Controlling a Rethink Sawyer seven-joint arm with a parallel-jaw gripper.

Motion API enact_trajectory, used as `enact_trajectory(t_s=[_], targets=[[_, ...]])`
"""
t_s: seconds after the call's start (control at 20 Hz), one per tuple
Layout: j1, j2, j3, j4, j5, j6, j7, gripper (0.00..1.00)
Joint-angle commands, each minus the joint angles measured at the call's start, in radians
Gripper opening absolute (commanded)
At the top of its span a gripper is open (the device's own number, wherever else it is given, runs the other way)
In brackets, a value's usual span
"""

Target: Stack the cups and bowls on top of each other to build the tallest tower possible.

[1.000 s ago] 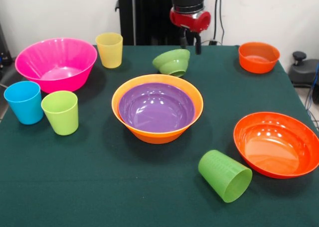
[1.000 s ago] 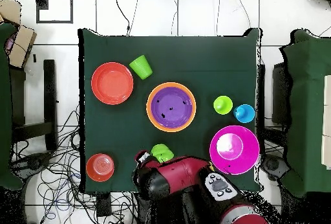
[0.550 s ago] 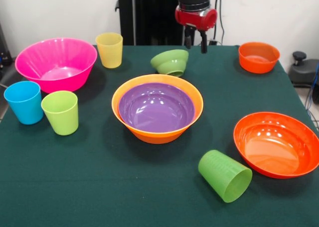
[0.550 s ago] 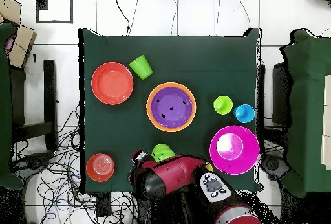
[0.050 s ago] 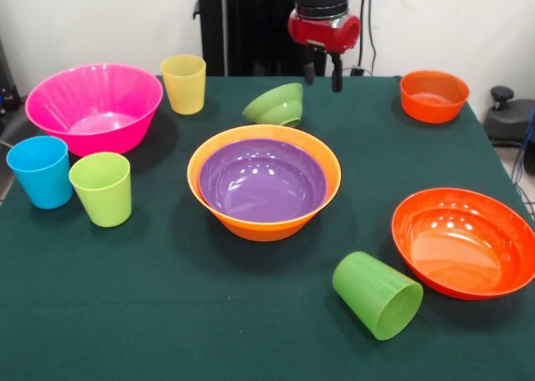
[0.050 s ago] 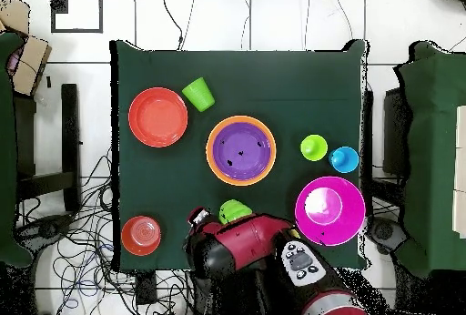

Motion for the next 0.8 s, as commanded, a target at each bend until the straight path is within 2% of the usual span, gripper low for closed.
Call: enact_trajectory(t_s=[0.05, 0.35, 0.5, 0.65, 0.8], targets=[[0.054, -0.009, -0.007, -0.162, -0.147, 0.166, -0.239, 1.0], [0.054, -0.014, -0.001, -0.146, -0.208, 0.144, -0.193, 1.0], [0.007, -0.026, 0.039, -0.138, -0.194, 0.174, -0.22, 1.0], [-0.009, -0.036, 0.058, -0.13, -0.181, 0.194, -0.23, 1.0], [-0.004, -0.012, 0.054, -0.145, -0.192, 0.189, -0.222, 1.0]])
